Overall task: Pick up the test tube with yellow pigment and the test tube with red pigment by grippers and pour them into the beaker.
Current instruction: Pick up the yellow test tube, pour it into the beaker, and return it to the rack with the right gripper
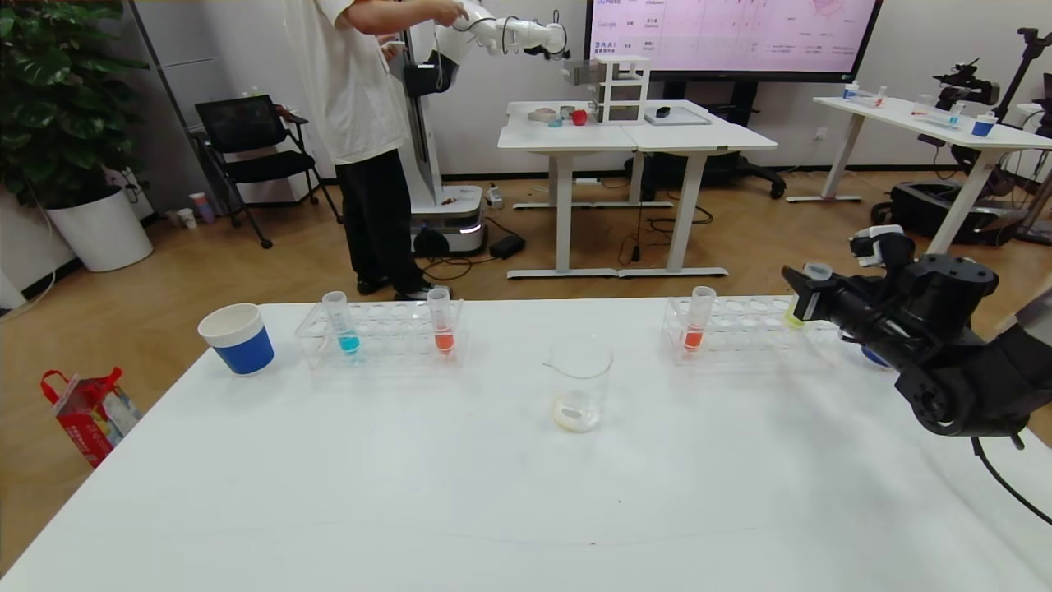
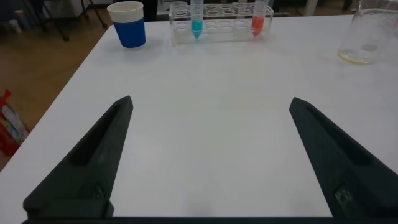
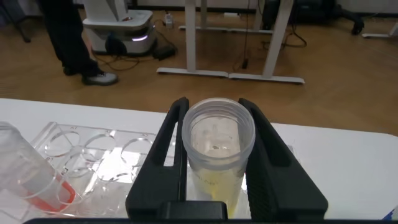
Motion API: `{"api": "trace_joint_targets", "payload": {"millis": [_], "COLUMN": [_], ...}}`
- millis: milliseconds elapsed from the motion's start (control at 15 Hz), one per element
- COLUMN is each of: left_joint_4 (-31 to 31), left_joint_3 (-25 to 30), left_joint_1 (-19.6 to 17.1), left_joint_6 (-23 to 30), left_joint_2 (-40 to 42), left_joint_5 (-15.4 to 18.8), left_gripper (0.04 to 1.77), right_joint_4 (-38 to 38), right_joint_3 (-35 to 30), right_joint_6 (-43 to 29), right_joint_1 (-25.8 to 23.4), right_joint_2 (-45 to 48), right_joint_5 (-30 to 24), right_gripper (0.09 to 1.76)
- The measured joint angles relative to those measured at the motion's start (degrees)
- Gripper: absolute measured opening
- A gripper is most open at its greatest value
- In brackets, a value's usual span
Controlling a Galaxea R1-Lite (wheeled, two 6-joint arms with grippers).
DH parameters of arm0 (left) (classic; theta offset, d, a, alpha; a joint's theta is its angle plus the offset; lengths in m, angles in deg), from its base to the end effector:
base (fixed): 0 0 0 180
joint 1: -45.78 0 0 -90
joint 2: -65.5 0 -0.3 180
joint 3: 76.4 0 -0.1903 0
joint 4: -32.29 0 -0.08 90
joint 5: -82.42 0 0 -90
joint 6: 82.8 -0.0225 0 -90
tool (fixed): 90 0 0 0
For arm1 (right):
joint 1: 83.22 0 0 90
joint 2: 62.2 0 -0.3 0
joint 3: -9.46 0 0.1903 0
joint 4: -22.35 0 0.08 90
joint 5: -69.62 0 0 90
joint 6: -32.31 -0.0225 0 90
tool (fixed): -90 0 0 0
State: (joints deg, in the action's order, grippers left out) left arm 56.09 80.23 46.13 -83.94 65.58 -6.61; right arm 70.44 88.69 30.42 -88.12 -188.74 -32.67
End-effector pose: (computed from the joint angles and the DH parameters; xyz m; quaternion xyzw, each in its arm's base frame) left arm -0.0229 -0.0002 0.0747 0.0099 0.0029 -0.0115 0.9999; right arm 0.4085 -0.0302 0.1025 0.0154 -0.0057 0.0645 0.9978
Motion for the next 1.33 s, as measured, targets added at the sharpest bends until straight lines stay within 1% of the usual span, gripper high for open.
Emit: {"api": "trace_joint_targets", "payload": {"millis": [200,333,467,600,800,1133,1333], "left_joint_4": [0.0,0.0,0.0,0.0,0.0,0.0,0.0], "left_joint_3": [0.0,0.0,0.0,0.0,0.0,0.0,0.0], "left_joint_1": [0.0,0.0,0.0,0.0,0.0,0.0,0.0], "left_joint_6": [0.0,0.0,0.0,0.0,0.0,0.0,0.0], "left_joint_2": [0.0,0.0,0.0,0.0,0.0,0.0,0.0], "left_joint_5": [0.0,0.0,0.0,0.0,0.0,0.0,0.0], "left_gripper": [1.75,1.75,1.75,1.75,1.75,1.75,1.75], "right_joint_4": [-3.2,-3.4,-3.3,-3.3,-3.4,-2.9,-2.9], "right_joint_3": [0.9,1.8,2.8,3.8,4.6,10.4,10.6], "right_joint_6": [0.5,4.1,5.7,5.9,6.6,18.4,26.8], "right_joint_1": [0.6,0.8,1.8,4.0,9.3,17.1,21.3], "right_joint_2": [3.3,4.2,5.1,6.2,7.8,5.9,4.4], "right_joint_5": [0.0,0.0,-0.1,-1.2,-2.5,-2.9,-6.7], "right_gripper": [0.53,0.53,0.53,0.53,0.53,0.53,0.53]}}
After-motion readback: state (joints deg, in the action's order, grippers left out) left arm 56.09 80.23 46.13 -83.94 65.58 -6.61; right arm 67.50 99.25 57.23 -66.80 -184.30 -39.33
